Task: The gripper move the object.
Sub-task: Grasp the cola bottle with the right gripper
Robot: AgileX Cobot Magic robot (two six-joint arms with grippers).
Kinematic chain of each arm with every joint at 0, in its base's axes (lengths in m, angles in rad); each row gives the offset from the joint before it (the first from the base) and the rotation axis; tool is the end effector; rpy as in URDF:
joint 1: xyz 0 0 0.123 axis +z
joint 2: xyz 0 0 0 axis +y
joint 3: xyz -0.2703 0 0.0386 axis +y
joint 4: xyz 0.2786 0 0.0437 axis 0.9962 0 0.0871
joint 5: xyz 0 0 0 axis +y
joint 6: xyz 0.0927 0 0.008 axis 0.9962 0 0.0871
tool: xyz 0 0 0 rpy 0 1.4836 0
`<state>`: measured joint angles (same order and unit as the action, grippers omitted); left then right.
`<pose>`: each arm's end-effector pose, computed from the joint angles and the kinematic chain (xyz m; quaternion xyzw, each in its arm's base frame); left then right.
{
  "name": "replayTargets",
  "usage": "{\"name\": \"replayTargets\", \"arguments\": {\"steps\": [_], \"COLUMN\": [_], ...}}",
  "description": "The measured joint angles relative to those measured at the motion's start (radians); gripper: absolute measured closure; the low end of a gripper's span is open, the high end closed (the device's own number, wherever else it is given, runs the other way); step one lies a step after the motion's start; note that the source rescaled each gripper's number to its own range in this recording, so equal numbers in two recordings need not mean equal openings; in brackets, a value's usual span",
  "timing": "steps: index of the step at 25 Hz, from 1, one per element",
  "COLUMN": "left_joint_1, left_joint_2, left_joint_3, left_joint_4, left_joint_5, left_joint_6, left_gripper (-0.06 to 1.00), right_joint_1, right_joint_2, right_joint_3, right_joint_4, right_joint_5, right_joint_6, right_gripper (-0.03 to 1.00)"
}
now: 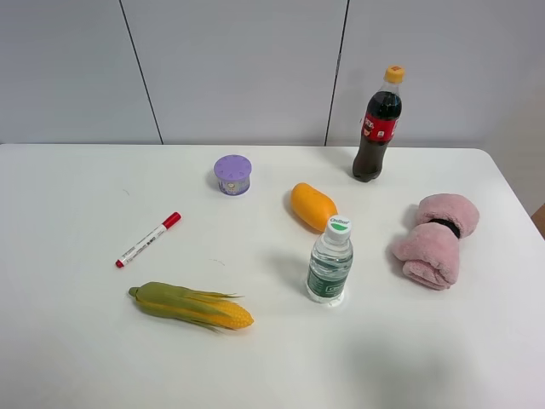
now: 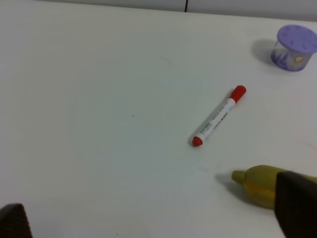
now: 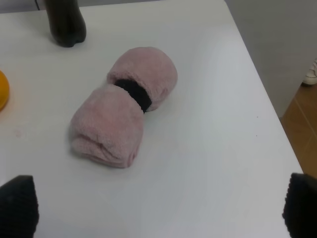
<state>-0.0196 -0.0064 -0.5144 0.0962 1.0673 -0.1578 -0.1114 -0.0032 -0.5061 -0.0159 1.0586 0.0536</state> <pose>0.0327 0.0072 0.2954 -0.0611 0.8463 0.0011 0.5291 0.0344 -0.0051 0.2932 0.0704 0.8473 -0.0231 0.5259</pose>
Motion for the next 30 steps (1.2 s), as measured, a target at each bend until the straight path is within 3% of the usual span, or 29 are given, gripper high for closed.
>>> {"name": "replayTargets", "arguments": {"steps": [30], "left_joint_1": [0.0], "left_joint_2": [0.0], "left_joint_3": [0.0], "left_joint_4": [0.0], "left_joint_5": [0.0], "left_joint_6": [0.0], "left_gripper": [-0.06], "right_joint_1": [0.0], "right_joint_2": [0.0], "right_joint_3": [0.0], "right_joint_4": [0.001], "right_joint_5": [0.0], "right_joint_6": [-0.008], "right_gripper": [-0.03]}}
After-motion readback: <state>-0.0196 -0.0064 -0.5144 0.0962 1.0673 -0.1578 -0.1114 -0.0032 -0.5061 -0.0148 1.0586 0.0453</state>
